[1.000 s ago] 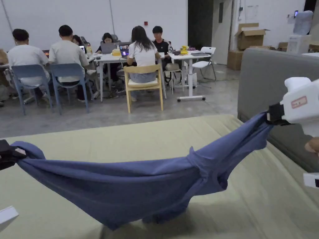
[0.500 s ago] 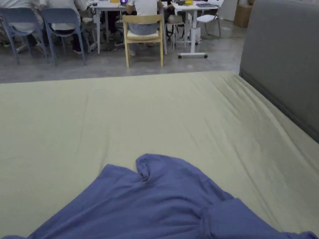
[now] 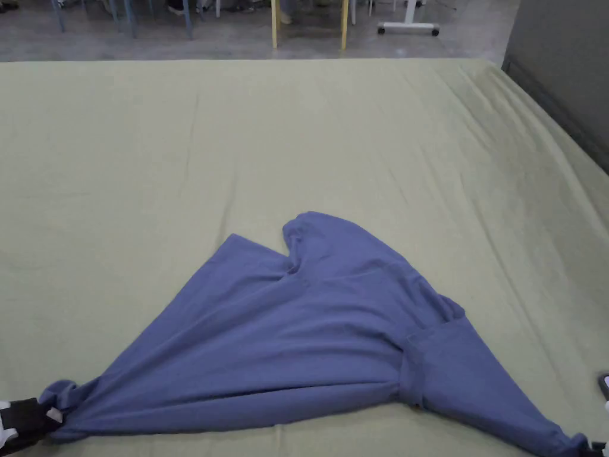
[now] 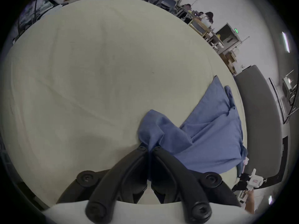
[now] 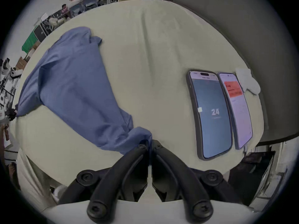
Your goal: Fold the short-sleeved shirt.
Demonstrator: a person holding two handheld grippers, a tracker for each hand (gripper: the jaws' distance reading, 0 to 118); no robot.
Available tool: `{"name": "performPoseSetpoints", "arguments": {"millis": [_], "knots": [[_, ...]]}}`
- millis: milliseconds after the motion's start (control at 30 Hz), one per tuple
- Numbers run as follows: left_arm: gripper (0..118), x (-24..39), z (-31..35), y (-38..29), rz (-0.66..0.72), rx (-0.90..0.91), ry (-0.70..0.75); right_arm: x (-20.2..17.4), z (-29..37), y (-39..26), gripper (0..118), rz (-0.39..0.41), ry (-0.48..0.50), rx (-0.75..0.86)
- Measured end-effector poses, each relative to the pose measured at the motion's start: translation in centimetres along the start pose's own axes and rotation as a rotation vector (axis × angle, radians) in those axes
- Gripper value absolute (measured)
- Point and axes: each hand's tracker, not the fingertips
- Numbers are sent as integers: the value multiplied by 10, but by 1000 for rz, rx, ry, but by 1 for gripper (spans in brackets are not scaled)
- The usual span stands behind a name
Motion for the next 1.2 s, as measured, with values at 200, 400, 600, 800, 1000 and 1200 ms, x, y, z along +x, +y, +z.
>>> {"name": "performPoseSetpoints", "arguments": {"millis": [200,400,600,800,1000,1200], "knots": [[118,24,55,8,-71,138,9,4,38,20,118,80,-112,-9],[118,80,154,1,-206,449,-78,-33,151,56,118,108,-5,354],[63,82,119,-70,-128,246,25,-137,162,49,2,99,396,364],[0,66,80,-107,-58,173,8,-214,140,33,2,331,496,290],[118,47,70,-42,-158,362,143,-226,142,45,2,375,525,300],[118,59,8,-3,-252,116,285,-246,136,56,2,393,483,281]]}}
